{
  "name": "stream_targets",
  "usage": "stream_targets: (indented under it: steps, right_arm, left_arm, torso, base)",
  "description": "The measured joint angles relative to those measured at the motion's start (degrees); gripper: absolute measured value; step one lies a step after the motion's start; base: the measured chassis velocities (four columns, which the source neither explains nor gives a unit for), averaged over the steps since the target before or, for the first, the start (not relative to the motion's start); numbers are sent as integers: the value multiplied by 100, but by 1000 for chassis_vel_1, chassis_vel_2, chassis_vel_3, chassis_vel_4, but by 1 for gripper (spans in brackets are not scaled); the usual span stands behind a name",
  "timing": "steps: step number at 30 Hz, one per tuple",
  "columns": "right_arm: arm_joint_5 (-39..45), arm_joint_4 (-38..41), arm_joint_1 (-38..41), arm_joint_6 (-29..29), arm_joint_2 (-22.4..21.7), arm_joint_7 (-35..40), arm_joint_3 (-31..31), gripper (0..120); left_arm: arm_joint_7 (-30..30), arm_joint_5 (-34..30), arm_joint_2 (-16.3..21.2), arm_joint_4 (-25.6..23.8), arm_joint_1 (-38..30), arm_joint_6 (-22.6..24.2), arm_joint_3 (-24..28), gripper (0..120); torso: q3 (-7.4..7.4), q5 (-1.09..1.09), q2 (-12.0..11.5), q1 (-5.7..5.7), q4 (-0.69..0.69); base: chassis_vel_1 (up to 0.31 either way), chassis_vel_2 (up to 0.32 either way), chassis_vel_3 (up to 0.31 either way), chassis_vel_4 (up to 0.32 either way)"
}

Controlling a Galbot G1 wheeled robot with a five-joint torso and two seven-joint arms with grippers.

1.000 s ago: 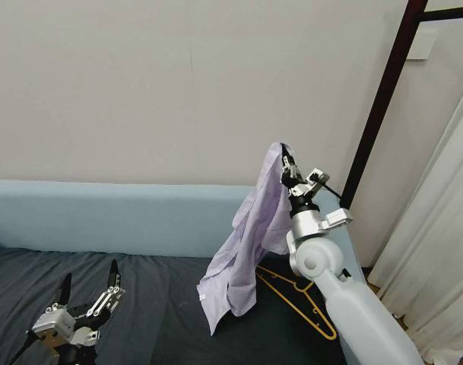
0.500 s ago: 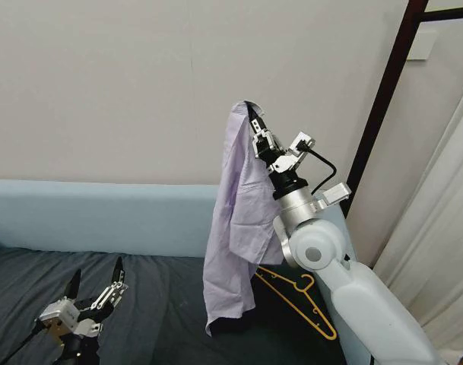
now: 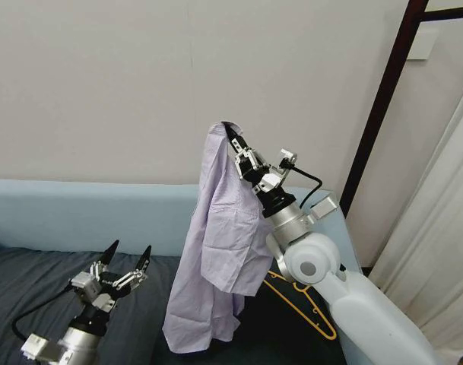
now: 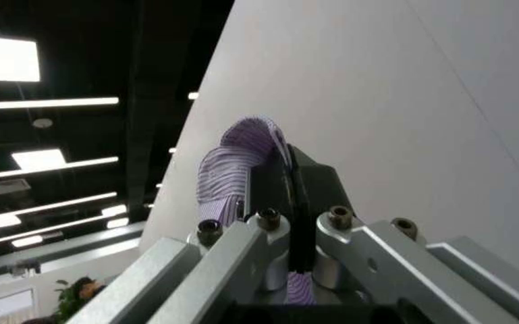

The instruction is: Pick up the clothes from the sofa and hang them on the clothes hanger.

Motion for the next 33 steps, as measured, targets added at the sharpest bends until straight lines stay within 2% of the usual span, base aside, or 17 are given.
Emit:
stream_targets:
  steps: [3,9,15,19,26,33]
  right_arm:
    - [1,-25,30,-2,84,-115,-68,0]
    - [5,-208,303,-5,315,-398,-397,0]
    - [-2,-370,540,-5,466,-583,-650,0]
    - [-8,-483,672,-5,604,-663,-787,0]
    - [-65,-578,659,-4,644,-710,-814,0]
    - [-125,-635,567,4,666,-757,-813,0]
  left_arm:
    - [231,-47,116,300,-246,-7,159,100]
    - [702,-4,60,600,-364,-56,281,100]
    - [871,230,-3,940,-463,-133,365,100]
    - [889,299,-58,1345,-716,-159,478,100]
    - [973,297,-123,1588,-945,-184,636,98]
    - [1001,287,-208,1590,-1077,-188,849,96]
  torso:
    - [0,1,0,0,-2]
    - [0,0,0,0,3]
    - [0,1,0,0,1]
    - [0,0,0,0,1]
    - [0,1,0,0,0]
    - [0,2,0,0,0]
  base:
    - [0,0,0,0]
    - [0,0,0,0]
    - [0,0,0,0]
    - [0,0,0,0]
    - [0,0,0,0]
    - [0,0,0,0]
